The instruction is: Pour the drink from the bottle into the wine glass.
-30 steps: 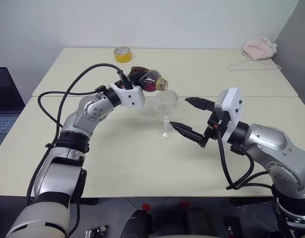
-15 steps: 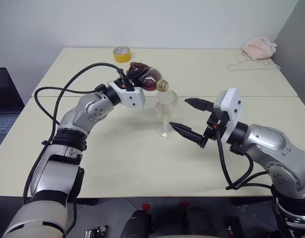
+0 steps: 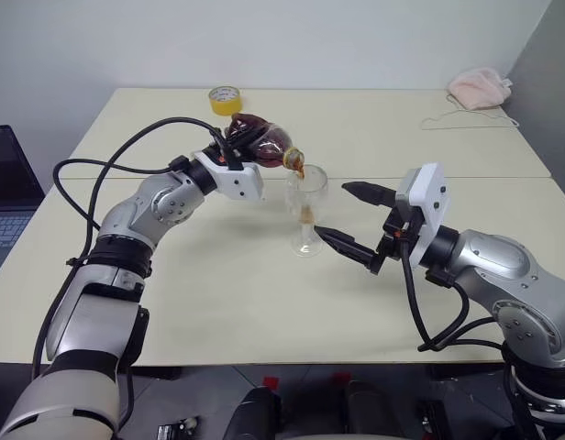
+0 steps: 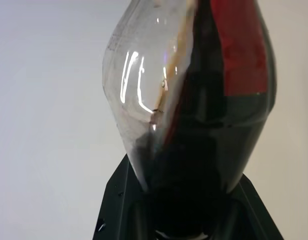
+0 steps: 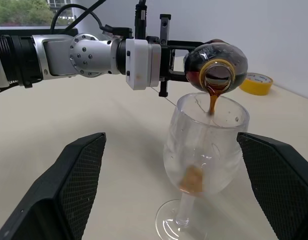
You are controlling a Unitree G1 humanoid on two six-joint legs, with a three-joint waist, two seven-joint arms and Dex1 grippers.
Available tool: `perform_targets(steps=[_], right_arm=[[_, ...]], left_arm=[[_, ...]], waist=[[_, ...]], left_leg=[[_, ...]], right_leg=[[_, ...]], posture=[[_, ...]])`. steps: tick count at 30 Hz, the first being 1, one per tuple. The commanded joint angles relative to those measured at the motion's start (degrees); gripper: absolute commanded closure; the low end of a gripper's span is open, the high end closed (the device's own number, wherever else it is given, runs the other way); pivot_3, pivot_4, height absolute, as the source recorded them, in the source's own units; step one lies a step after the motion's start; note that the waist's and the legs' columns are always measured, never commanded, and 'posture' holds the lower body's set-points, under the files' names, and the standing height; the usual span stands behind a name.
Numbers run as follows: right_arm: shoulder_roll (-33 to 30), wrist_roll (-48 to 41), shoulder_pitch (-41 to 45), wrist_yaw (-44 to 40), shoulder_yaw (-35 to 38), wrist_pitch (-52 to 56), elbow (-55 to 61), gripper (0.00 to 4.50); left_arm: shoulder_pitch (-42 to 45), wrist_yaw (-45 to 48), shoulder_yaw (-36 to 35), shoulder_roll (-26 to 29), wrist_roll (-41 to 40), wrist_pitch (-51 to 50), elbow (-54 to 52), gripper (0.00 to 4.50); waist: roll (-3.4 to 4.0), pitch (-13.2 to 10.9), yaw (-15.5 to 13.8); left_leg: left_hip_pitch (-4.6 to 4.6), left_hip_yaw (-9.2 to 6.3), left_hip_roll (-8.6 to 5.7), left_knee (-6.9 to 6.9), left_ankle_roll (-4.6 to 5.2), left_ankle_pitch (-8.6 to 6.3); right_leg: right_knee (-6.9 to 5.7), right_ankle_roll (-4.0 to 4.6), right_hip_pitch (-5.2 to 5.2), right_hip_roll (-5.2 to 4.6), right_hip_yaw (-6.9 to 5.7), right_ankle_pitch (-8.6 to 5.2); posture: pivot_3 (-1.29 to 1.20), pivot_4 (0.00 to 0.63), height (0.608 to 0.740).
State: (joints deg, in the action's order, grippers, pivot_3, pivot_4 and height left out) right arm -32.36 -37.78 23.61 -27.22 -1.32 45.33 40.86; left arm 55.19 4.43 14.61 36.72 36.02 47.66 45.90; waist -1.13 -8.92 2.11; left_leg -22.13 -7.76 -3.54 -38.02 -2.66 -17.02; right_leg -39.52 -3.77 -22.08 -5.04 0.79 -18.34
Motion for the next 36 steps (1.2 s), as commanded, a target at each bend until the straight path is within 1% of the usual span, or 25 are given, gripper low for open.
perform_targets(steps=[1,13,36], right_arm=[[0.44,-0.61,0.32,0.19,0.55,-0.93,2.41,0.00],[1.02,-0.58,0.38,0.49,0.32,-0.57,2.90,0.00],[1.46,-0.46,0.35,0.44,0.15,-0.70,2.79,0.00]], left_arm=[[2.72,-2.09,-0.13,1.09,-0.05,1.61,-0.71,3.74],[3.37,-4.10,1.04,1.72,1.24,2.81,0.20,3.75],[5.15,-7.57,0.78,2.54,2.92,3.42,0.22,3.76]], waist=[[0.00,0.00,0.03],[0.00,0.00,0.33],[0.00,0.00,0.51]], left_leg=[[0.00,0.00,0.00,0.00,0.00,0.00],[-0.02,0.01,0.00,-0.01,0.00,0.00],[-0.25,0.00,-0.01,-0.10,0.00,0.00]], right_leg=[[0.00,0.00,0.00,0.00,0.01,0.00],[-0.04,0.00,-0.04,0.00,0.02,0.00],[-0.17,0.00,-0.24,0.00,0.00,0.00]], posture=[[0.00,0.150,0.740],[0.00,0.150,0.740],[0.00,0.150,0.740]])
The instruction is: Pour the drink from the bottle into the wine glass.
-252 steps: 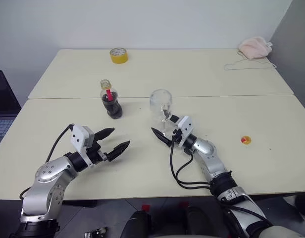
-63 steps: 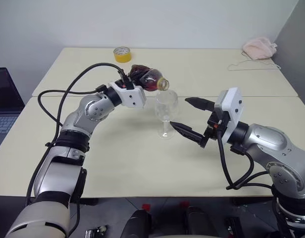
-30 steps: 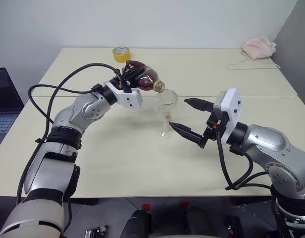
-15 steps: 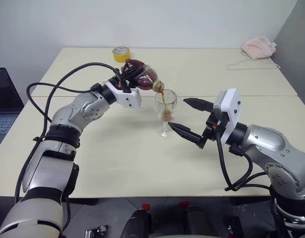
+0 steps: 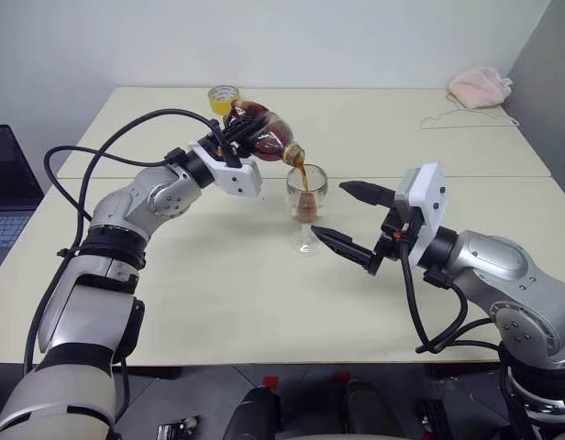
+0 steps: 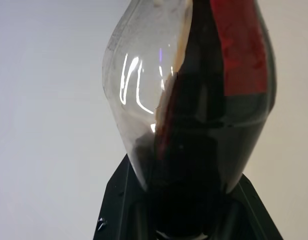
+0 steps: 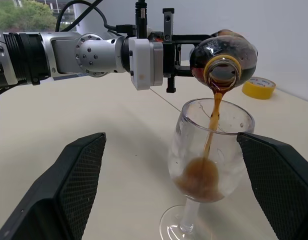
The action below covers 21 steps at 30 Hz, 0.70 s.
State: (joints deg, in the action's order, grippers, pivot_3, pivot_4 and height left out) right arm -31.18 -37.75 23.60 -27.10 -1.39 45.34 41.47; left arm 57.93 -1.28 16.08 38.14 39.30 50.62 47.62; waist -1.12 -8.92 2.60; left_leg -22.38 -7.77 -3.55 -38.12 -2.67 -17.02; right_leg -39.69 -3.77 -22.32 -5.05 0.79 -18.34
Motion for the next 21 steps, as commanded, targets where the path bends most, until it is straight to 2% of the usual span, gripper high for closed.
perform_targets(steps=[1,21], right_arm=[[0.29,-0.53,0.36,0.30,0.21,-0.69,2.18,0.00],[0.11,-0.42,0.08,0.24,0.11,-0.48,2.13,0.00]], left_arm=[[2.46,-1.93,-0.64,1.12,-0.30,0.53,-1.53,3.76],[3.64,-4.01,0.18,1.77,1.95,0.85,-1.26,3.76]], waist=[[0.00,0.00,0.04],[0.00,0.00,0.28]], left_leg=[[0.00,0.00,-0.01,0.00,0.00,0.00],[0.00,-0.01,-0.02,-0.01,0.00,0.00]], right_leg=[[-0.01,0.00,0.00,0.00,0.00,0.00],[-0.10,0.00,-0.02,0.00,-0.01,0.00]], posture=[[0.00,0.150,0.740],[0.00,0.150,0.740]])
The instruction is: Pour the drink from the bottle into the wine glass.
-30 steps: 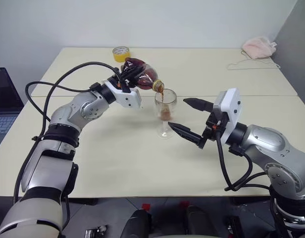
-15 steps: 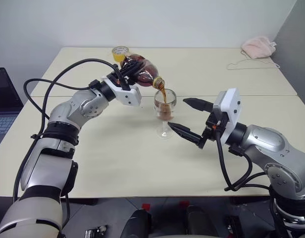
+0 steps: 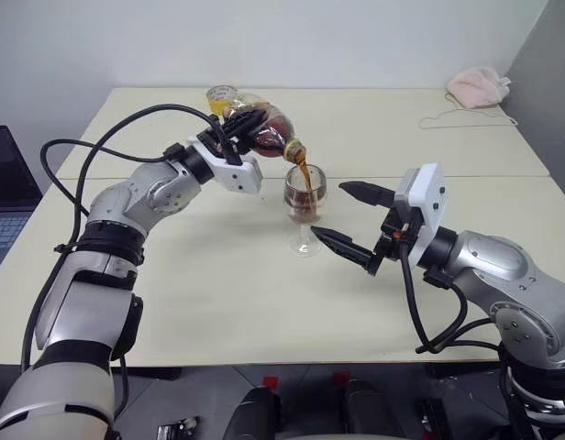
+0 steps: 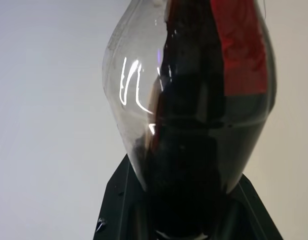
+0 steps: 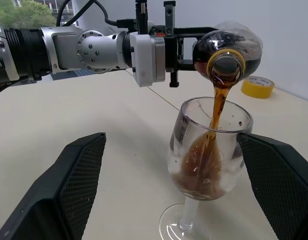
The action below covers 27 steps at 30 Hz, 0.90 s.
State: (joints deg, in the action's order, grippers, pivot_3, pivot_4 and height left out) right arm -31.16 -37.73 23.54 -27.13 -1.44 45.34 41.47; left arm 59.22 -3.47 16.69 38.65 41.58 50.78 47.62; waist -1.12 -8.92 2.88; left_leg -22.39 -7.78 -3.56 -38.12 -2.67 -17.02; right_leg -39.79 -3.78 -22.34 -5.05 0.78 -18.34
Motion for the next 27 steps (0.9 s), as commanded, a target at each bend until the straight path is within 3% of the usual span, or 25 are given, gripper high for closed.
perform_targets(steps=[1,27], right_arm=[[0.08,-0.43,0.12,0.27,0.15,-0.49,2.14,0.00],[0.03,-0.13,-0.51,-0.10,0.06,-1.12,2.28,0.00]], left_arm=[[2.37,-1.87,-0.45,1.27,-0.37,0.71,-1.20,3.76],[2.94,-3.49,0.60,1.79,-0.15,0.25,0.28,3.76]], waist=[[0.00,0.00,0.02],[0.00,0.00,0.05]], left_leg=[[0.00,0.00,0.00,0.00,0.00,0.00],[0.00,0.00,-0.01,-0.02,0.00,0.00]], right_leg=[[-0.01,0.00,0.00,0.00,0.00,0.00],[-0.07,0.00,-0.01,0.00,0.00,0.00]], posture=[[0.00,0.150,0.740],[0.00,0.150,0.740]])
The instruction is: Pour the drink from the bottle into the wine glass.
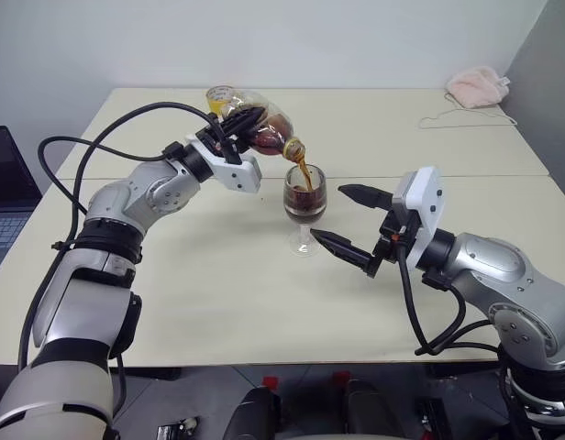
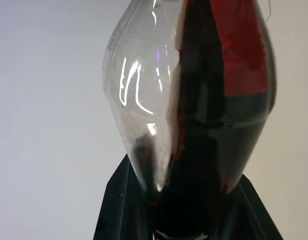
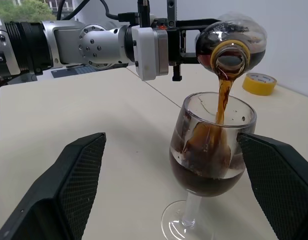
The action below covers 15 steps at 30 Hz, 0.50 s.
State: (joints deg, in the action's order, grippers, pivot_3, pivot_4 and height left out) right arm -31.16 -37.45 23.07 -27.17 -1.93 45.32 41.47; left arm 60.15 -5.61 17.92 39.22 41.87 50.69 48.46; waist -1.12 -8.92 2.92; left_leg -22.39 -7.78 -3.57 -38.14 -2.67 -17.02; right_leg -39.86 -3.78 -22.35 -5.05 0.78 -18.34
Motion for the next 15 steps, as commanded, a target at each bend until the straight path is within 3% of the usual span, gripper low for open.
perform_targets(steps=[1,15], right_arm=[[-0.02,-0.46,-0.09,-0.09,0.62,-1.08,2.30,0.00],[0.13,-0.40,0.22,0.10,0.58,-0.95,2.14,0.00]], left_arm=[[2.02,-1.38,-0.59,1.24,-0.43,0.34,-0.53,3.76],[2.46,-2.02,-0.17,1.33,-0.19,0.44,0.70,3.76]], waist=[[0.00,0.00,0.00],[0.00,0.00,0.01]], left_leg=[[0.00,0.00,0.00,0.00,0.00,0.00],[0.00,0.00,-0.01,0.00,0.00,0.00]], right_leg=[[0.00,0.00,0.00,0.00,0.00,0.00],[0.00,0.00,0.00,0.00,0.00,0.00]], posture=[[0.00,0.150,0.740],[0.00,0.150,0.740]])
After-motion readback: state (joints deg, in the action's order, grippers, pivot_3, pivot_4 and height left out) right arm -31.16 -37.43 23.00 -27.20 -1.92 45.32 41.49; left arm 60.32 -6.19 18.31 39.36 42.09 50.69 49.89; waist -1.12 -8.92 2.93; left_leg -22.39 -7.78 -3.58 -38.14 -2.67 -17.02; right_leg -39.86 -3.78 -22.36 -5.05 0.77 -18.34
